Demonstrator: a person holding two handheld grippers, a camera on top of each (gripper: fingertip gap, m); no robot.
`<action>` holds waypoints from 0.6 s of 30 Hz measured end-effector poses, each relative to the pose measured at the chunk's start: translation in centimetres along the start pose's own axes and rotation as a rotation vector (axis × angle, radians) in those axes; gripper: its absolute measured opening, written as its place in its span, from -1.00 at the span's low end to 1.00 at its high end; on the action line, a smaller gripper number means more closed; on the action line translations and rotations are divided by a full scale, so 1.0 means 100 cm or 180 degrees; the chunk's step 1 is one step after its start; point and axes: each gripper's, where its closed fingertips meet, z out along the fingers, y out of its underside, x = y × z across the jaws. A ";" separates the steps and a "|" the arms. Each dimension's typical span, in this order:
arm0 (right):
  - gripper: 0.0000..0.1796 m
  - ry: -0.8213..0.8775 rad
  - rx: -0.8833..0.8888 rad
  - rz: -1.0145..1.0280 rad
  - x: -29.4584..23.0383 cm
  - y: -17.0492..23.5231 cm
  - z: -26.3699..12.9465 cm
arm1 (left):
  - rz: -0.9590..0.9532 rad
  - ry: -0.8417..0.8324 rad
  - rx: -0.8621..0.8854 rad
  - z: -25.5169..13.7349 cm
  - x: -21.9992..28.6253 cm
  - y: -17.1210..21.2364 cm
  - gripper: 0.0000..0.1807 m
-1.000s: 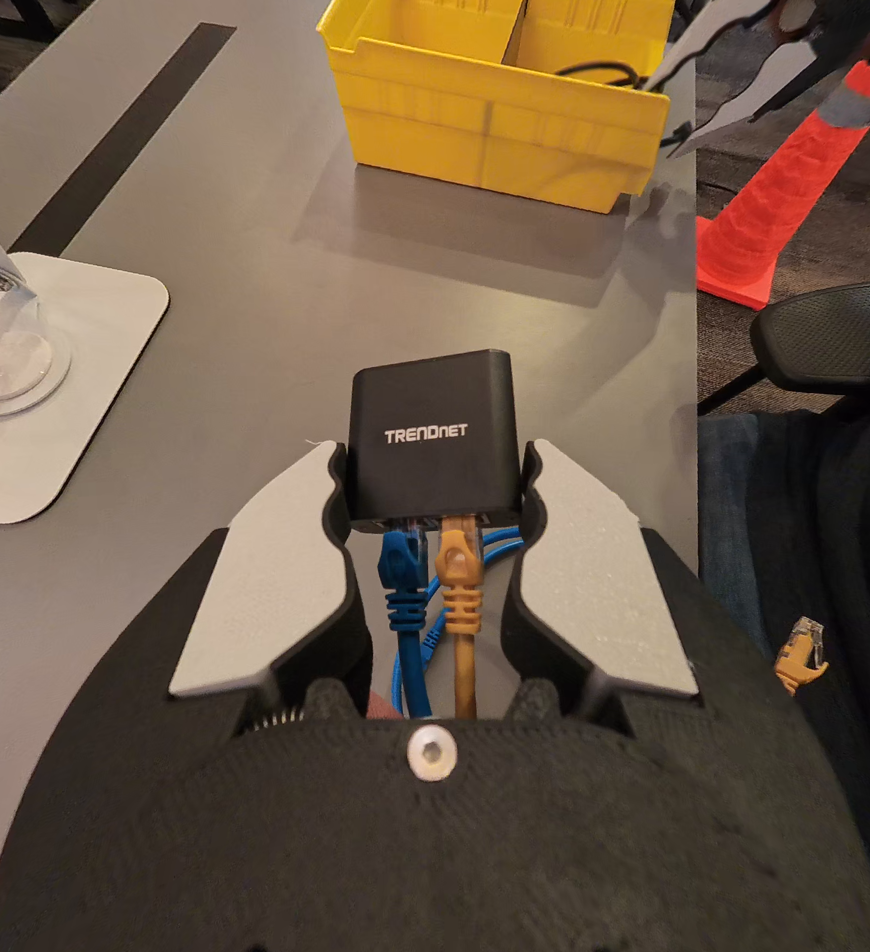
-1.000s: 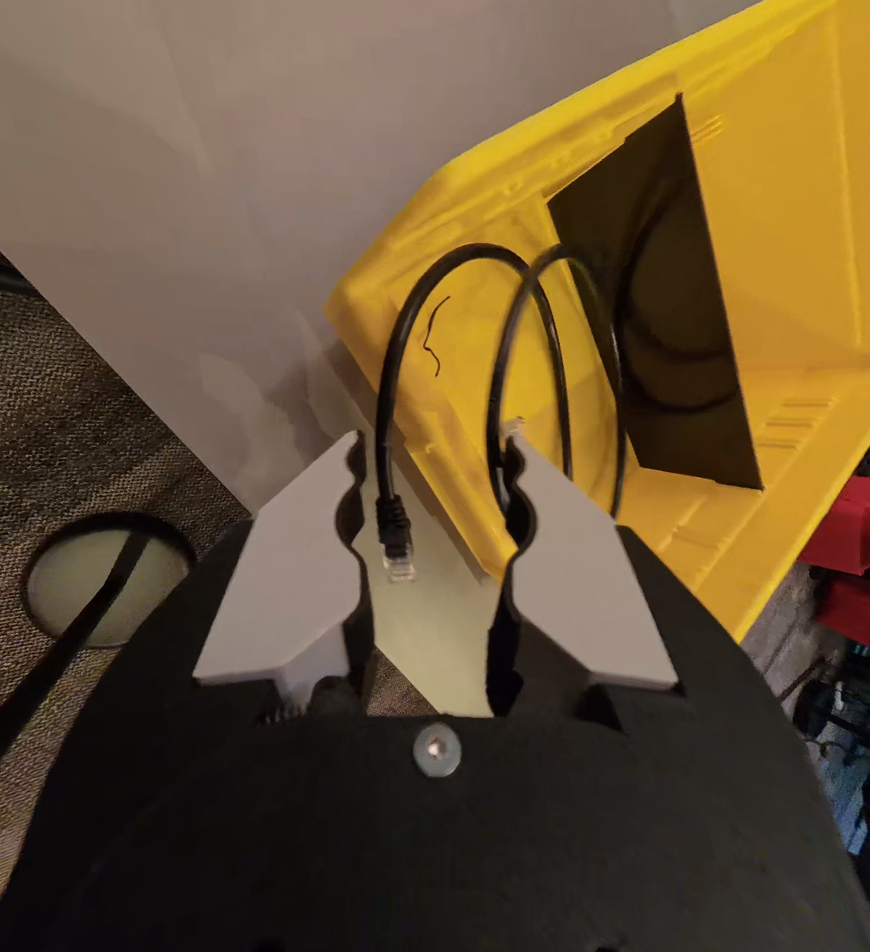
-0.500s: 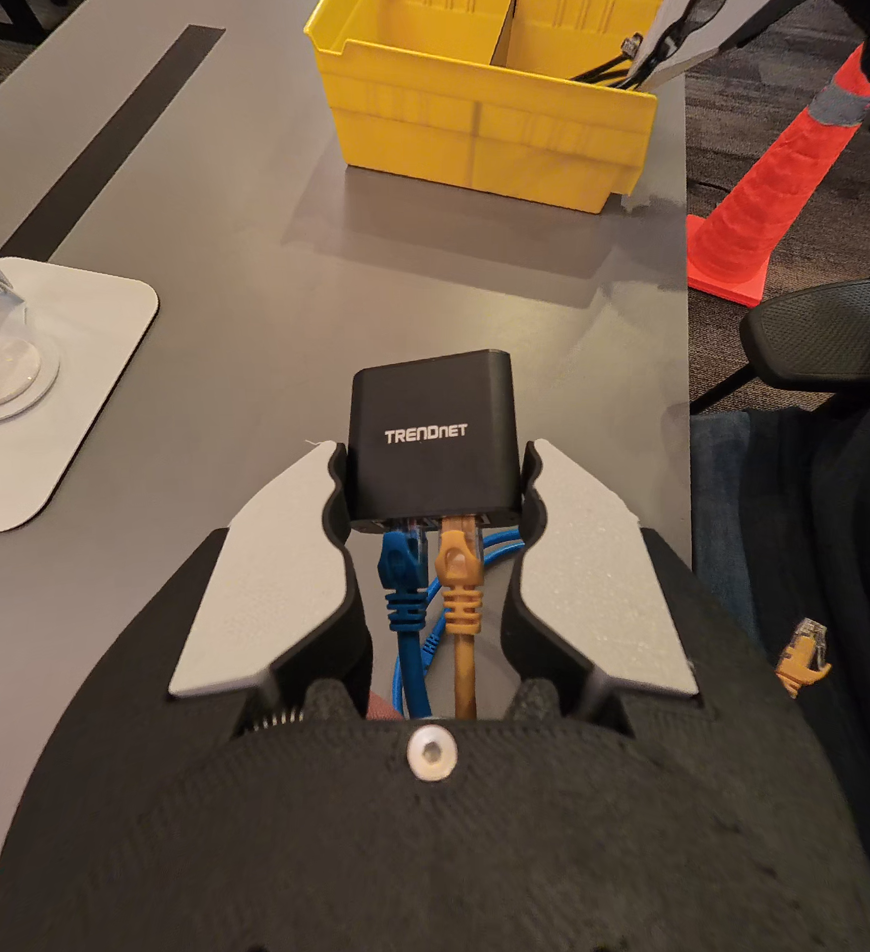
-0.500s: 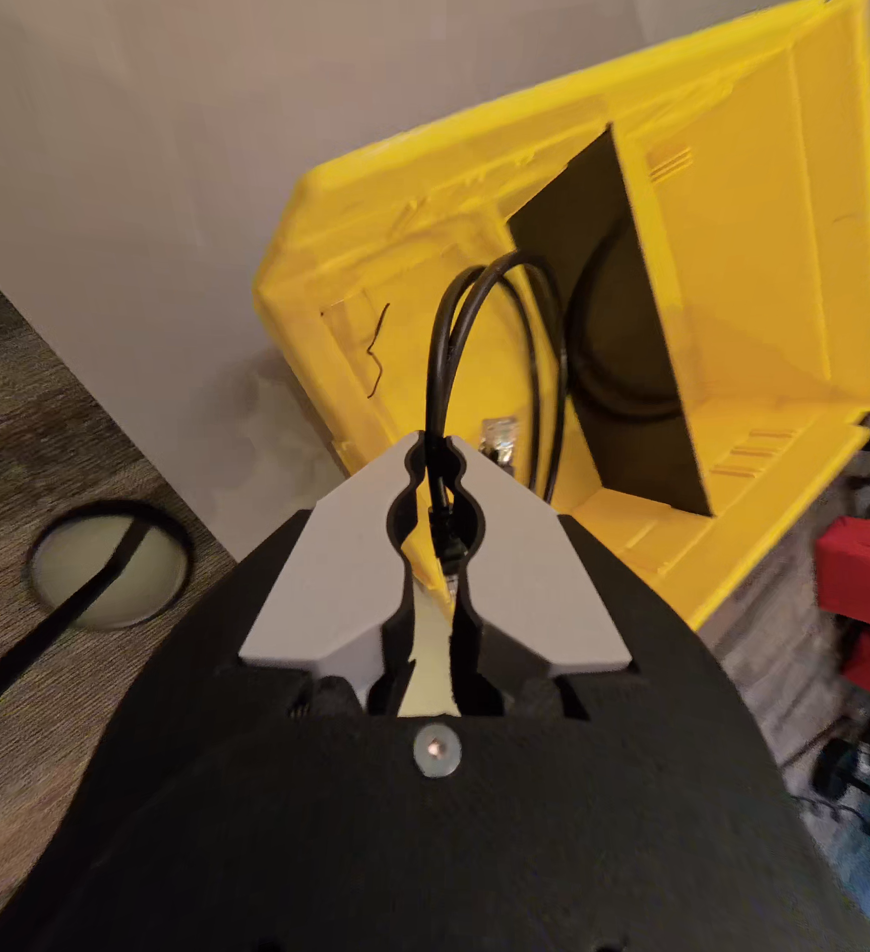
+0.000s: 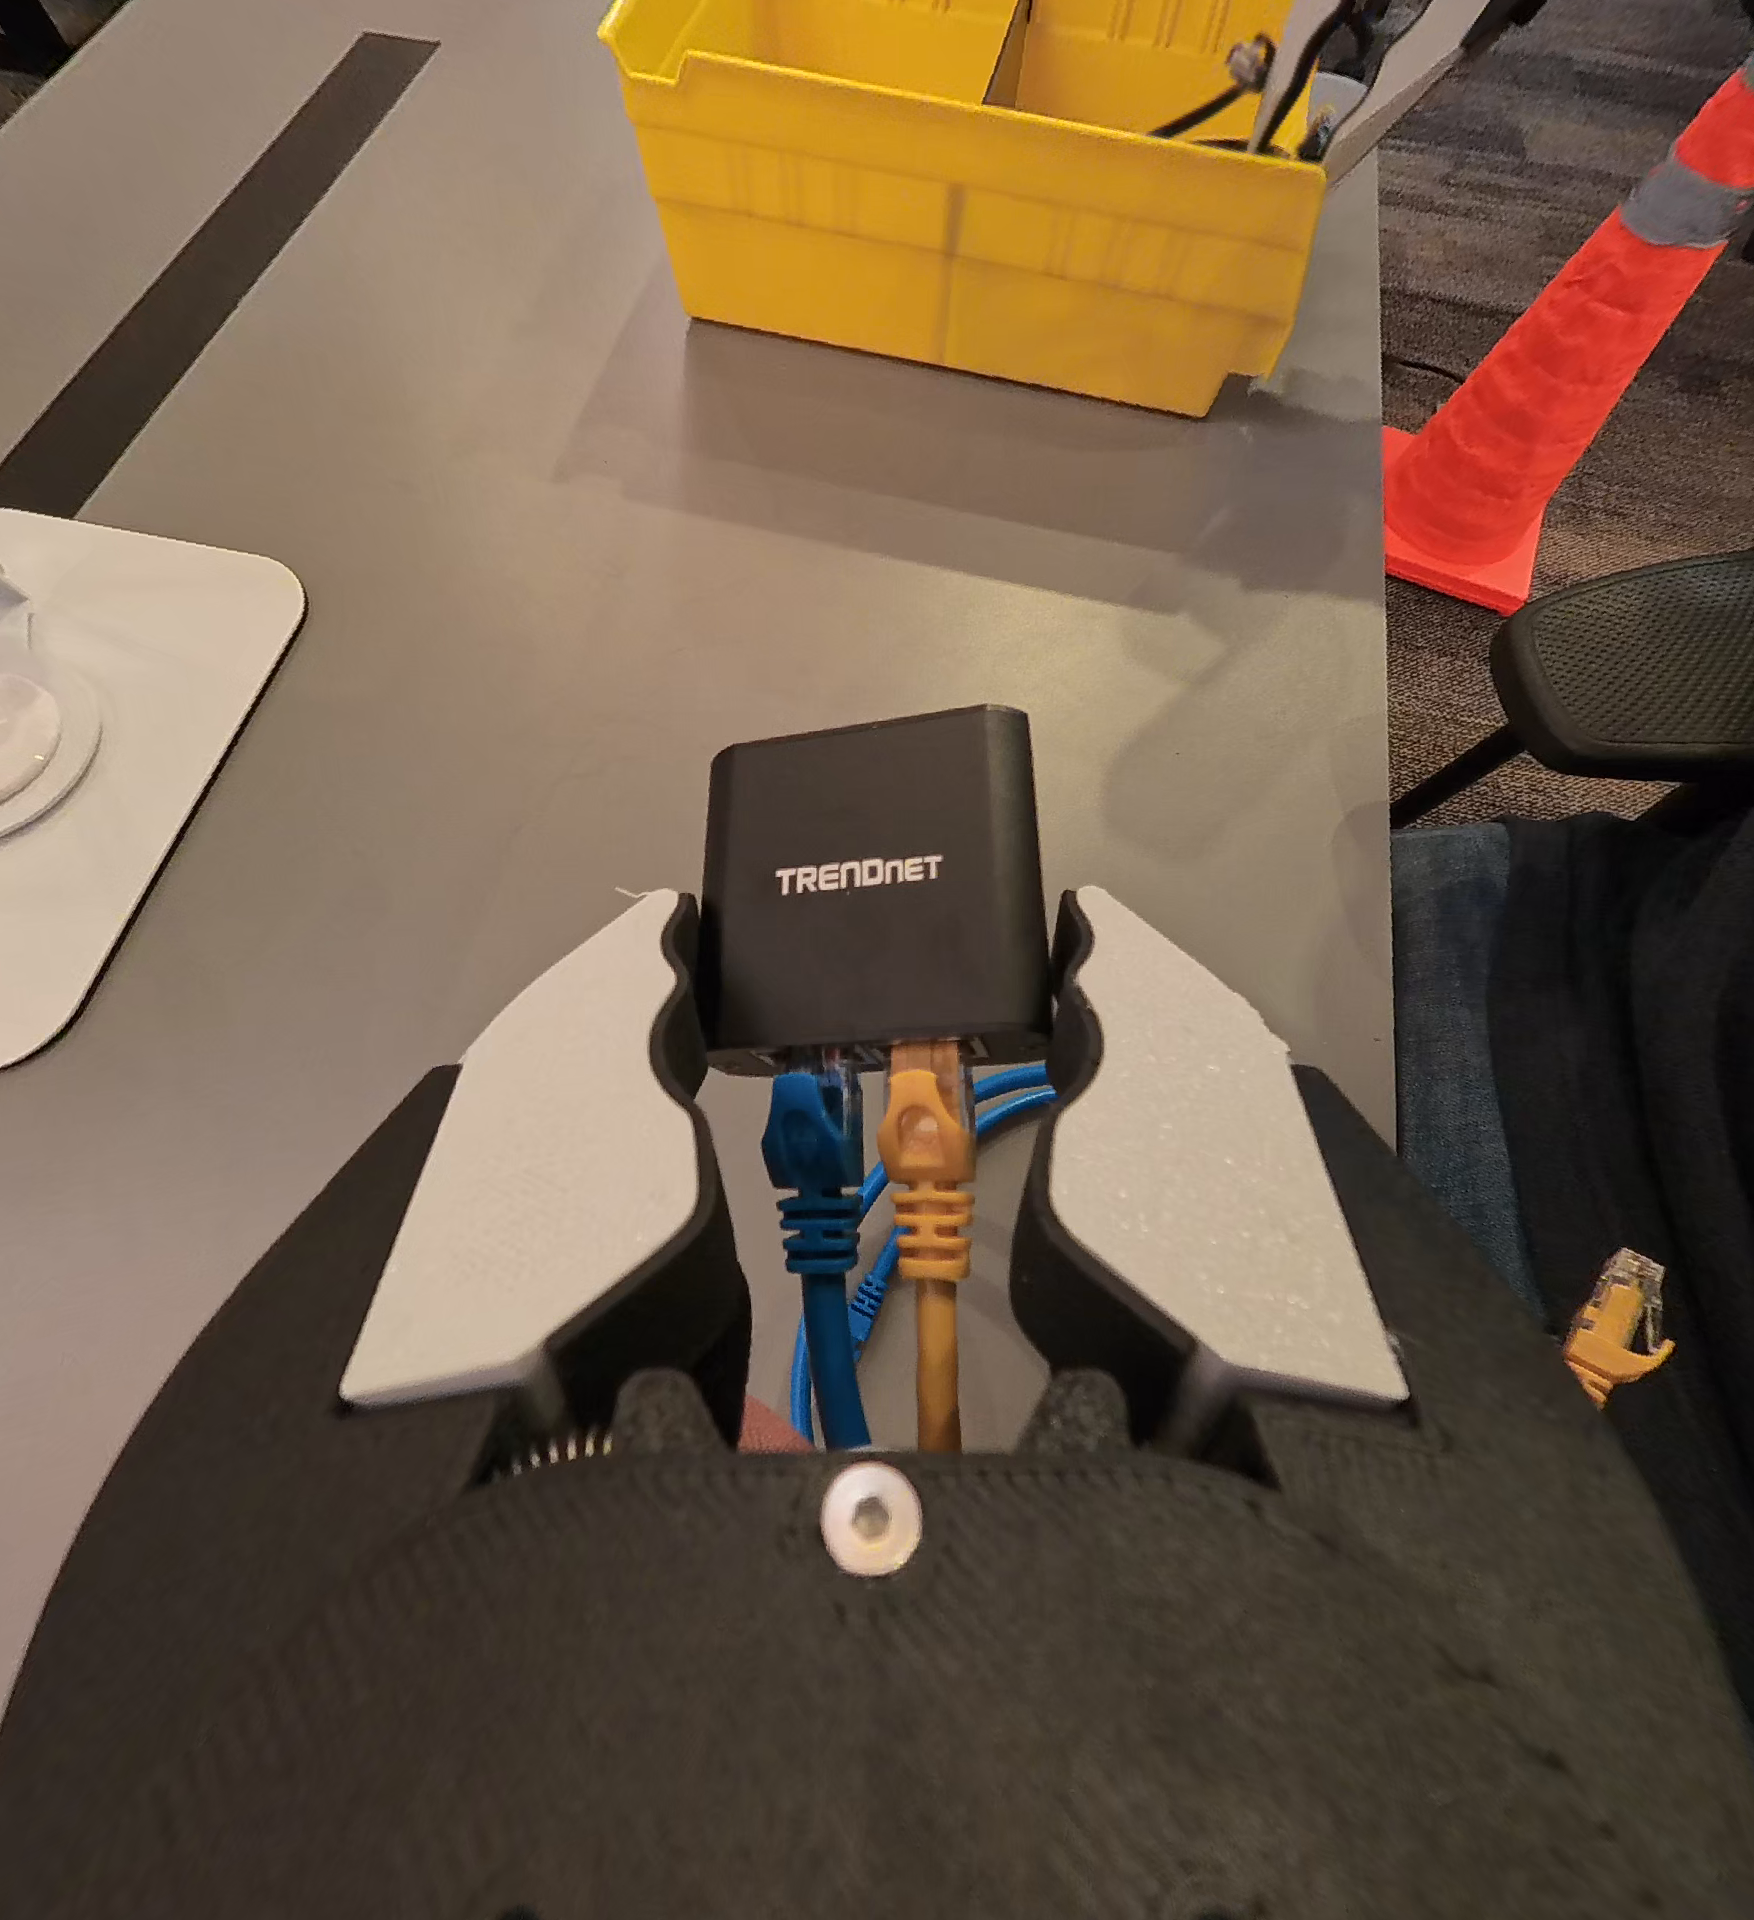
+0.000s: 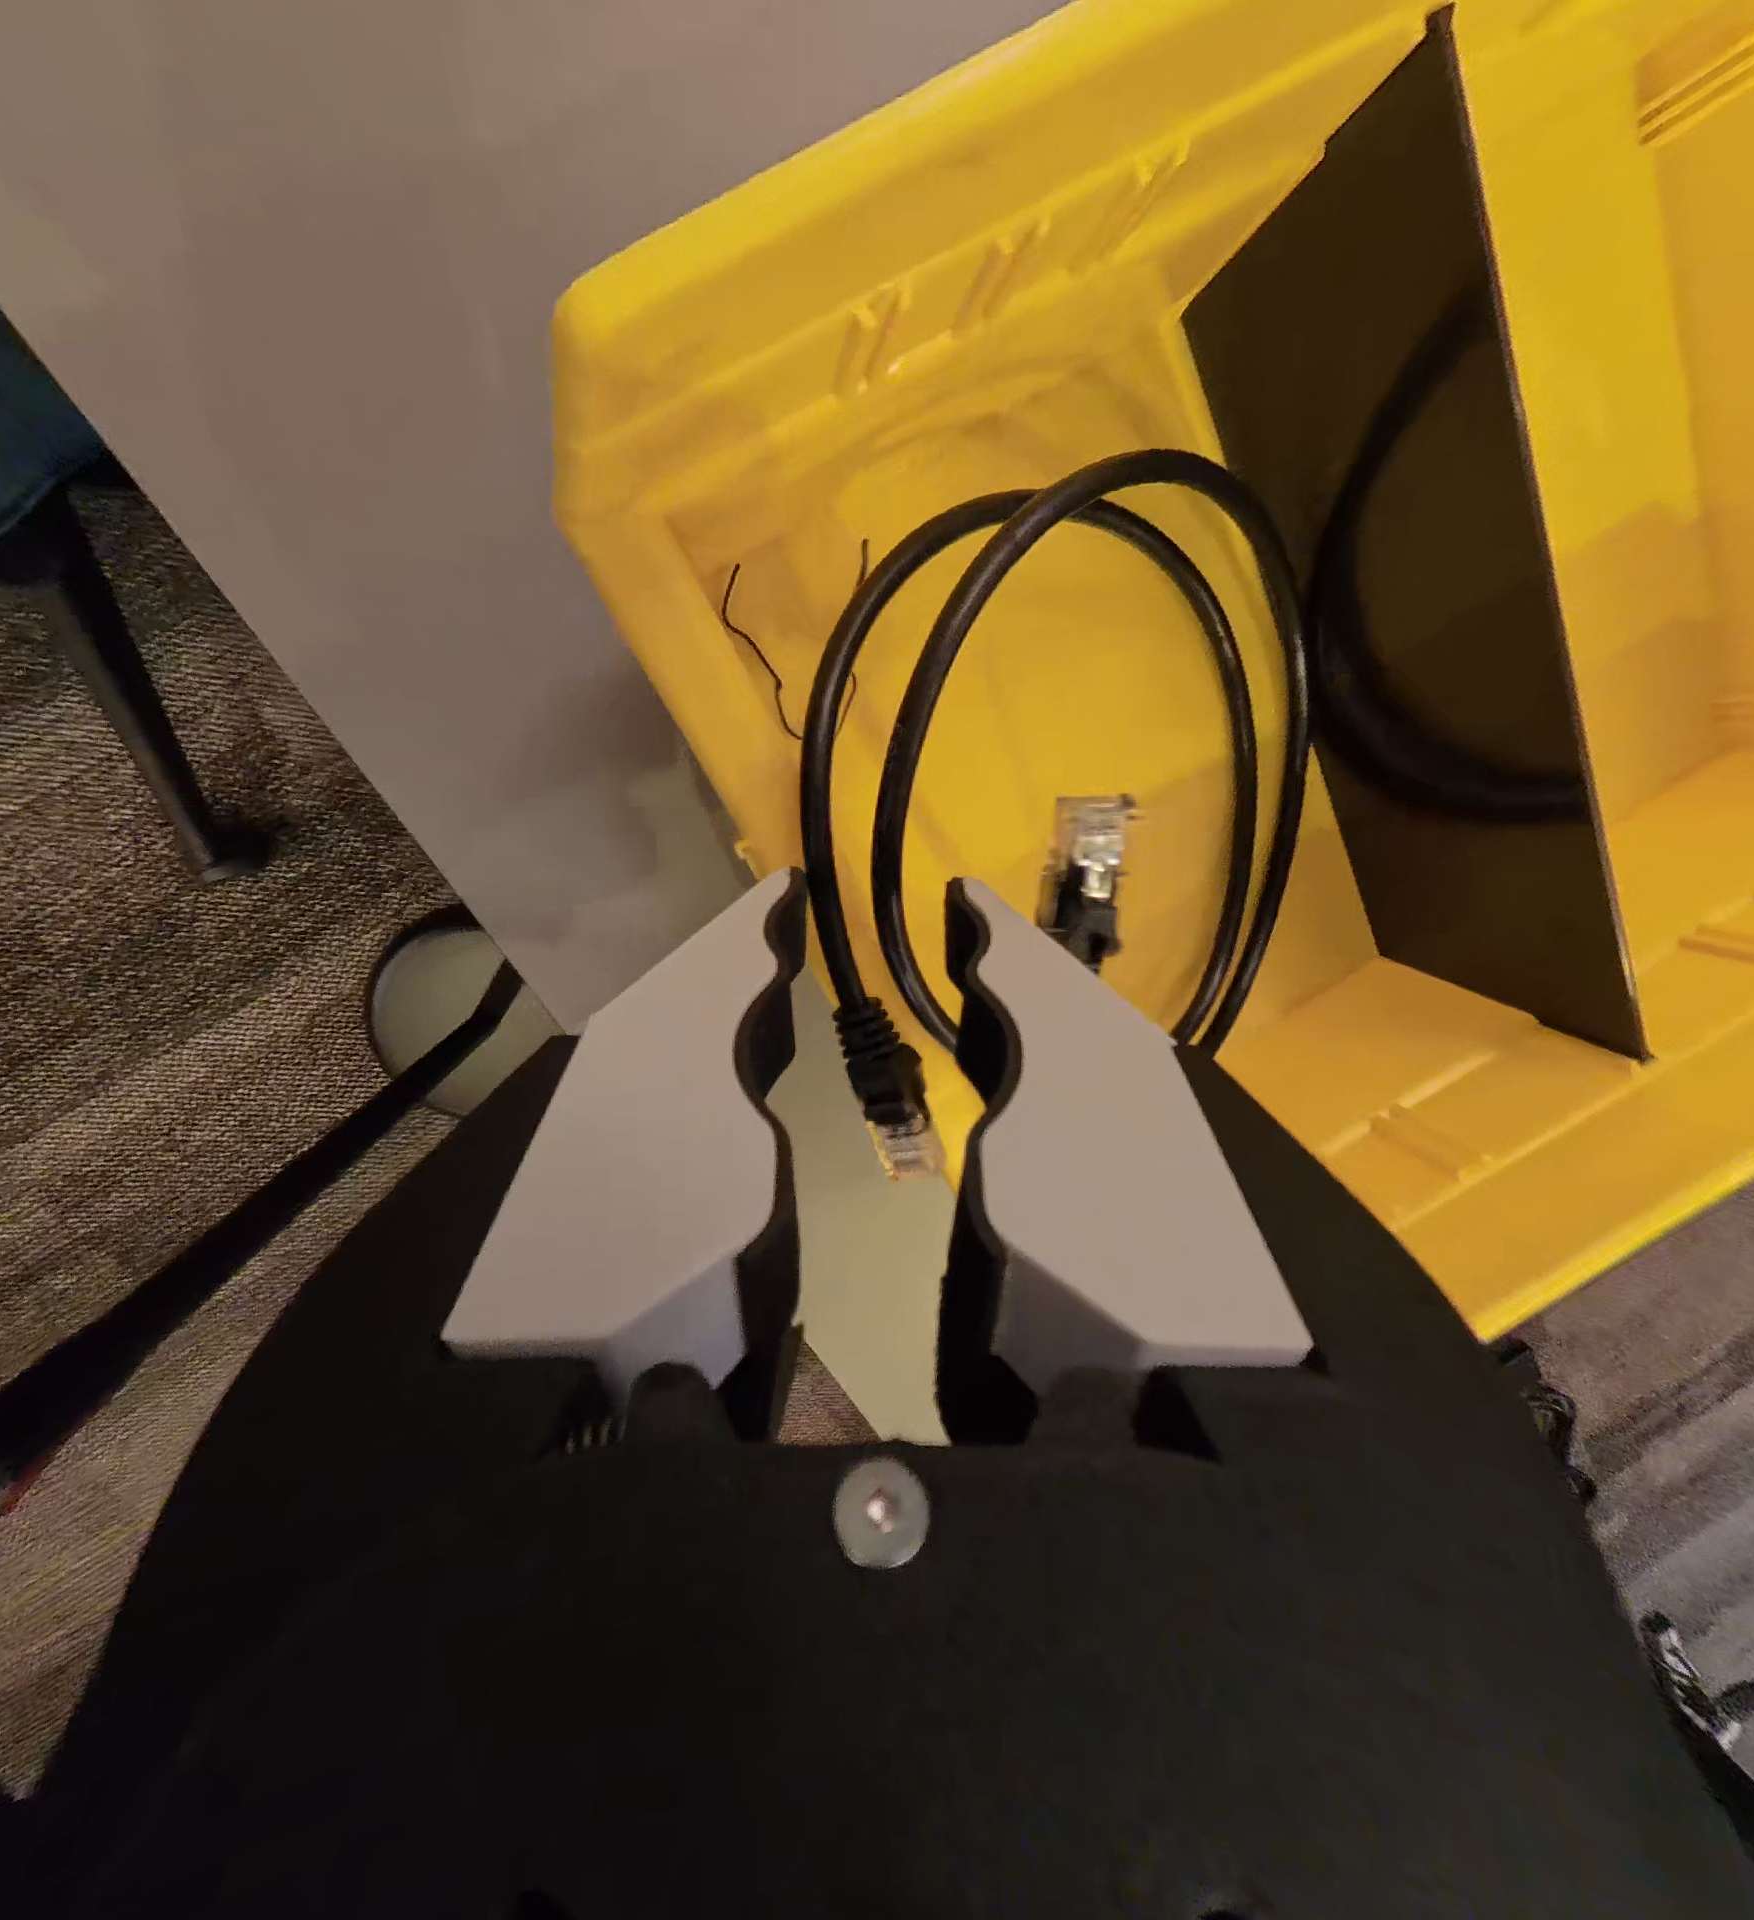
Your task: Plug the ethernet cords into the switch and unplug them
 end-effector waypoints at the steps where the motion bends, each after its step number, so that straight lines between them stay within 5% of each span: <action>1: -0.76 0.0047 -0.0014 -0.0001 0.001 0.002 -0.002 | 0.0002 0.0003 0.0001 0.000 0.000 0.000 -0.29; 18: -0.93 -0.0040 0.0008 -0.0133 -0.014 0.000 0.006 | 0.0011 0.0022 -0.0023 0.001 0.004 0.002 -0.29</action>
